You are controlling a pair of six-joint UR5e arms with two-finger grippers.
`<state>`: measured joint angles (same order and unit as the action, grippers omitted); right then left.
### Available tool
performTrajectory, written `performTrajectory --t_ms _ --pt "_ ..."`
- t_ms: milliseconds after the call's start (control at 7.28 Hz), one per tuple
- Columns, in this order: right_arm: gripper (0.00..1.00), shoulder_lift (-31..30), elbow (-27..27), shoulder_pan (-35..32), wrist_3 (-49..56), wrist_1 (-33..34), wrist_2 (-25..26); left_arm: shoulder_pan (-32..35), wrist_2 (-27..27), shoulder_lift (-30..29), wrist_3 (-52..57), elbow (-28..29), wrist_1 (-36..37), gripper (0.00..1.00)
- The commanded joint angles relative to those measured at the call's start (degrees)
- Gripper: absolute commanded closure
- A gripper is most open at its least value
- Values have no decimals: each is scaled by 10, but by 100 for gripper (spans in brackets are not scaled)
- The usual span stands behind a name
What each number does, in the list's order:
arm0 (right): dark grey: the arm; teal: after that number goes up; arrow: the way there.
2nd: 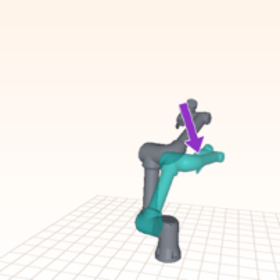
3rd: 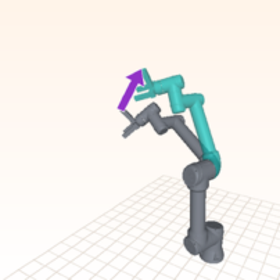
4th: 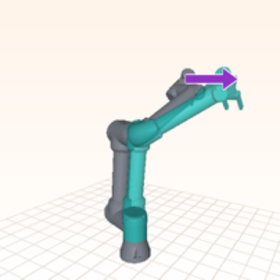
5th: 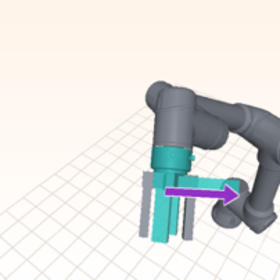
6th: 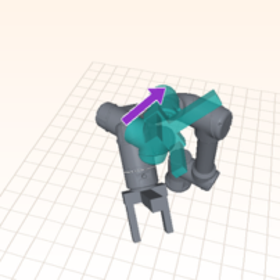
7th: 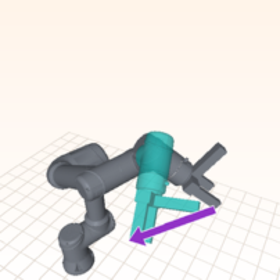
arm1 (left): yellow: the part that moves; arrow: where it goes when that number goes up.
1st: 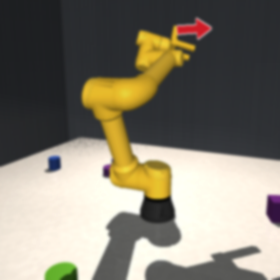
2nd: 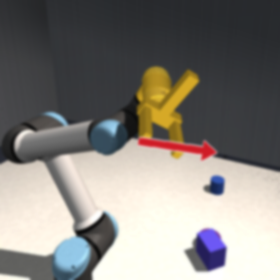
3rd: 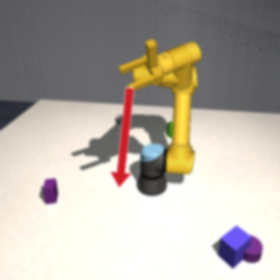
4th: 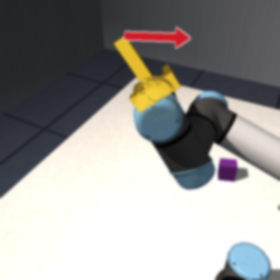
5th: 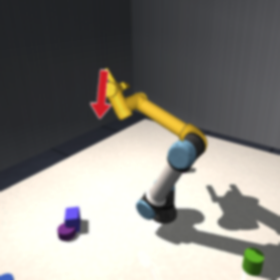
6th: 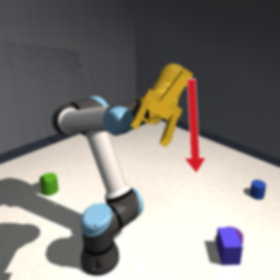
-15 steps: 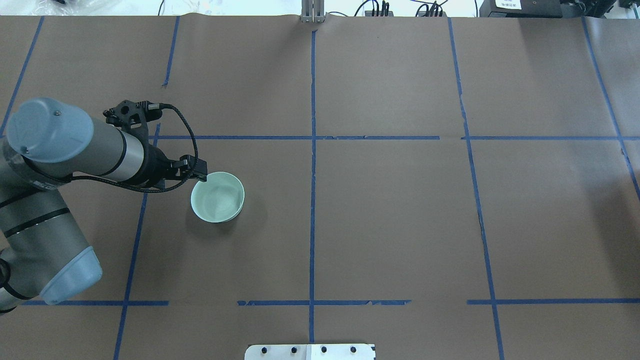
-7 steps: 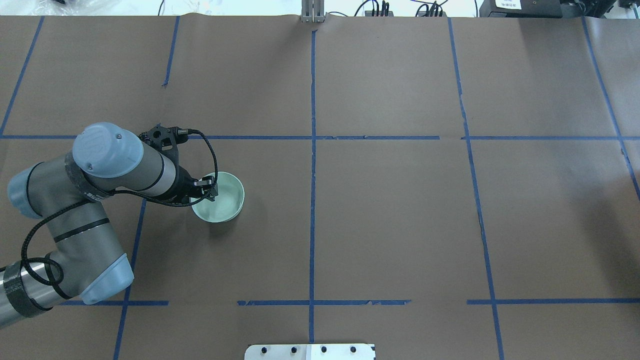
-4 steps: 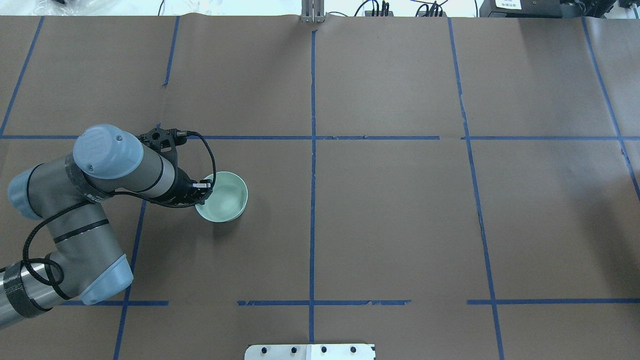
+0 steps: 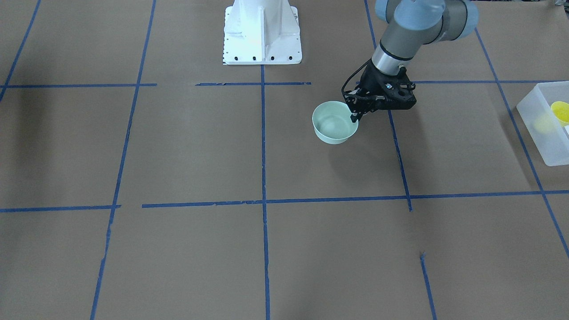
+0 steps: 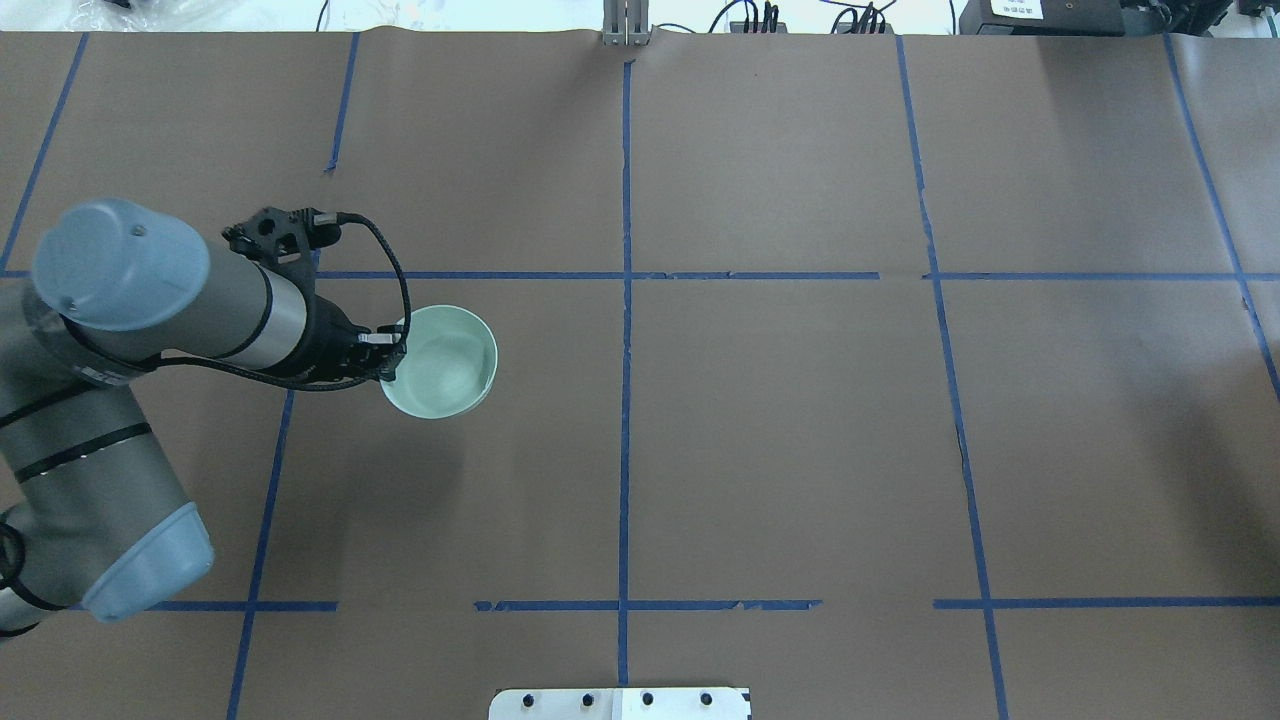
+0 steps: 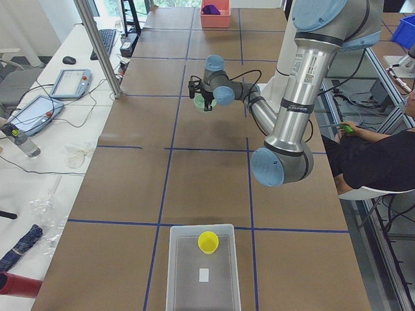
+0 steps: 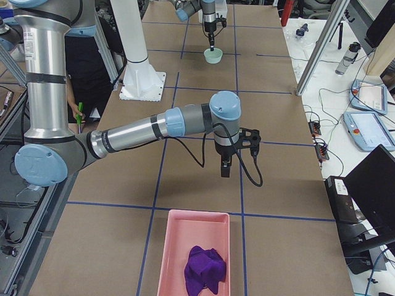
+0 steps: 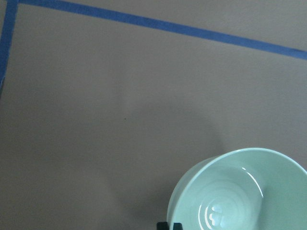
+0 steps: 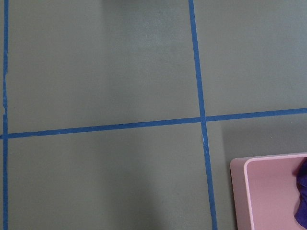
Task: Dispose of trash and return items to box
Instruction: 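Lift the green bowl with the left gripper toward the clear bin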
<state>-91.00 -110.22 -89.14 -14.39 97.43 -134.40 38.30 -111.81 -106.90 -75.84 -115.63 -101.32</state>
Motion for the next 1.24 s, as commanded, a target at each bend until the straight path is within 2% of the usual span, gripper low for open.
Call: performTrajectory --t_ms 0,137,549,687,824,962,1099 --pt "0 0 -18 5 -6 -2 5 59 -10 4 5 -51 41 100" --pt "0 0 -20 5 -6 -2 5 104 -15 10 33 -50 42 100" --pt "0 -7 -27 4 -6 -3 1 213 -28 105 247 -42 41 100" --pt "0 -6 -26 6 -7 1 -1 266 -54 129 309 -37 40 100" --pt "0 -8 -30 7 -7 1 -3 334 -123 160 393 -22 39 100" --pt "0 -16 -28 12 -6 1 3 416 -159 186 513 12 38 100" --pt "0 -27 -26 14 1 0 5 485 -159 190 609 59 39 100"
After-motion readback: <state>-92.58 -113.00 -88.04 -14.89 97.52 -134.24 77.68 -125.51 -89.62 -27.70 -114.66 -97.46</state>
